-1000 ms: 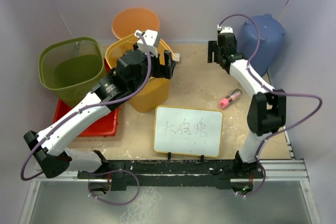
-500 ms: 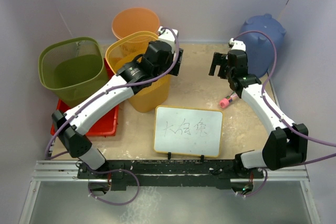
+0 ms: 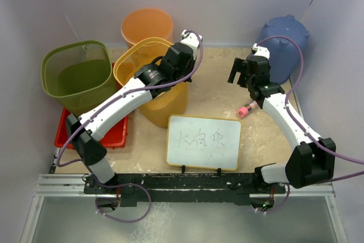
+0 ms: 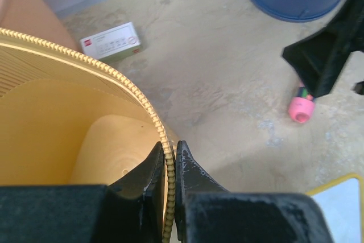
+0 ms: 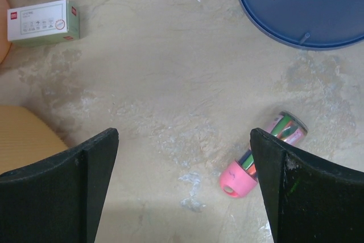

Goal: Turn the large container upside down

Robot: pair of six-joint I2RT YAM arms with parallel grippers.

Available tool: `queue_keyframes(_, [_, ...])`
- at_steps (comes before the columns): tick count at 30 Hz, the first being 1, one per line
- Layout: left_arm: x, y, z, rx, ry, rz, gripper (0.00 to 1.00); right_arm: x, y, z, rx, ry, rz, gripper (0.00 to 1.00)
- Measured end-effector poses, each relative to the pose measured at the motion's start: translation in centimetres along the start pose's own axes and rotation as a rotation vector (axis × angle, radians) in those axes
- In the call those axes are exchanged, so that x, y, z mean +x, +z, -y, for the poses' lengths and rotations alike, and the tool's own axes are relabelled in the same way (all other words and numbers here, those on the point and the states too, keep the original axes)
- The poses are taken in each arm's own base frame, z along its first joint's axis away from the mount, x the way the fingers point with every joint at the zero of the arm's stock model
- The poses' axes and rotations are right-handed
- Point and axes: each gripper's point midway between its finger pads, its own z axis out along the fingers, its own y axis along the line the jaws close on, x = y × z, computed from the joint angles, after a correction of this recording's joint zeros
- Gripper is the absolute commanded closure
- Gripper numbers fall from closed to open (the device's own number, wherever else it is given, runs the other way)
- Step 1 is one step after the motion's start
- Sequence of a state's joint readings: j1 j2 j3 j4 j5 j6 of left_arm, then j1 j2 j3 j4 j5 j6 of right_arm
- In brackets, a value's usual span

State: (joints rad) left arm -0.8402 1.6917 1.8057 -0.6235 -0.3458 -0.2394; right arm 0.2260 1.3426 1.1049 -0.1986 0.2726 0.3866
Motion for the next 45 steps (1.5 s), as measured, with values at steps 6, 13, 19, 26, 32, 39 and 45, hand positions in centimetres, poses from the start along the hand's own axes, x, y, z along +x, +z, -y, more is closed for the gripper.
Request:
queue_keyframes(6, [-2.6, 0.4, 4.4, 0.117, 0.021, 0.061, 1.0, -1.9, -2.0, 0.2, -0.005, 0.022, 0.064, 0.01])
queue_keyframes(13, [-6.1, 1.4, 8.0, 0.24, -0.037, 0.224, 1.0, -4.3, -4.5, 2.4, 0.09, 0.064, 0.165, 0.0])
queue_keyframes(19, [-5.4, 1.6, 8.6, 0.303, -0.105, 0.383, 1.0, -4.9, -6.1, 5.1, 0.216, 0.08, 0.221, 0.0])
queue_keyframes(26, [-4.1, 0.0, 6.6, 0.288, -0.202, 0.532, 1.0, -4.9, -6.4, 5.7, 0.243, 0.084, 0.236, 0.01])
queue_keyframes(32, [-2.6, -2.0, 5.1, 0.301, -0.31, 0.607, 1.0, -4.1, -5.6, 5.1, 0.216, 0.076, 0.209, 0.01])
queue_keyframes(39, [-1.6, -3.3, 4.0, 0.325, -0.353, 0.652, 1.0, -3.2, -4.5, 4.4, 0.184, 0.065, 0.167, 0.02])
queue_keyframes(45, [-1.5, -2.3, 5.3, 0.39, -0.388, 0.663, 1.0, -3.1, -4.4, 4.0, 0.163, 0.068, 0.162, 0.02])
